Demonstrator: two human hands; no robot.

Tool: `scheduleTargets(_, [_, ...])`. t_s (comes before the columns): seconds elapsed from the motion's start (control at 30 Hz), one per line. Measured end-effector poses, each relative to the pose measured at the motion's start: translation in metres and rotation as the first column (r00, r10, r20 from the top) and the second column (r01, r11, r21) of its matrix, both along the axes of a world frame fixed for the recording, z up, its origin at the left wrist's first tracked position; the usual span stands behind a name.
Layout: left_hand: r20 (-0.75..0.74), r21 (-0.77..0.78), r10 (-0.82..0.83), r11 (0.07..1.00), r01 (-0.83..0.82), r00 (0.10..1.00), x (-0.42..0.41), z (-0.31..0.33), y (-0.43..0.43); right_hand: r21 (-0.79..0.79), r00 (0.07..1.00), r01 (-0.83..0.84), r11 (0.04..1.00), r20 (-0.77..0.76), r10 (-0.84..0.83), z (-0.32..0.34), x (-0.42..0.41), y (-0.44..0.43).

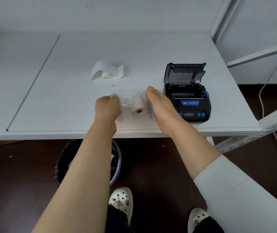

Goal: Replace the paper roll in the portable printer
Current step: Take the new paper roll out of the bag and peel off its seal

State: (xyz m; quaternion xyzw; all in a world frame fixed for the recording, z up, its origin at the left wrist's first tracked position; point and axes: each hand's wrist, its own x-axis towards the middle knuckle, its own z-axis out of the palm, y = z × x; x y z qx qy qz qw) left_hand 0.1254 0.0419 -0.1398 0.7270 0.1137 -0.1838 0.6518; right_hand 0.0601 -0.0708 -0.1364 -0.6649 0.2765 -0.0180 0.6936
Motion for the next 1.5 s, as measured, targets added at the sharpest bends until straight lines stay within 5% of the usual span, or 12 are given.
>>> scheduleTargets(0.2, [-0.152,-0.189,0.092,0.975,-0.12,0.984,0.0,0.016,0.003,-0.062,1.0,-0.007,0.998,-0.01,0.007,-0.004,0.003,-0.001])
scheduleTargets(0.3, [-0.099,-0.12,-0.01,0.993,-0.002,0.995,0.0,0.013,0.004,-0.016,0.999,-0.027,1.0,-0.023,0.026,-0.009,0.007,0.001])
scheduleTargets(0.5, [-0.068,-0.235,0.102,0.965,-0.116,0.992,0.005,0.004,0.005,0.036,0.999,0.006,0.999,-0.038,-0.004,-0.011,0.008,0.0])
scheduleTargets(0.57, [-0.013,-0.159,0.085,0.984,-0.086,0.996,0.008,0.001,0.007,0.025,0.998,-0.028,0.999,-0.061,0.029,-0.011,0.005,0.0])
scheduleTargets(0.83, [0.067,0.013,-0.06,0.998,0.059,0.996,0.005,-0.001,0.012,-0.423,0.982,-0.191,0.886,-0.089,0.169,-0.018,0.004,0.006])
scheduleTargets(1.13, [0.082,0.02,-0.001,1.0,-0.001,0.997,0.008,-0.01,0.01,-0.794,0.994,0.019,0.607,0.078,0.072,-0.021,0.007,0.005])
scheduleTargets(1.2, [0.102,-0.024,0.086,0.996,-0.084,0.991,0.01,-0.009,0.009,-0.766,0.988,0.116,0.632,0.153,0.005,-0.016,0.006,-0.002])
scheduleTargets(1.3, [0.067,-0.108,0.193,0.977,-0.185,0.979,0.013,-0.007,0.007,-0.565,0.969,0.223,0.794,0.218,-0.117,-0.005,0.003,-0.013])
scheduleTargets(1.4, [-0.024,-0.177,0.019,0.984,-0.023,1.0,0.006,0.005,-0.004,-0.174,0.928,0.317,0.932,0.258,-0.267,0.008,-0.002,-0.019])
scheduleTargets(1.5, [0.037,0.014,-0.05,0.999,0.05,0.998,-0.003,0.01,-0.018,0.057,0.917,0.305,0.951,0.252,-0.309,0.019,-0.01,-0.023])
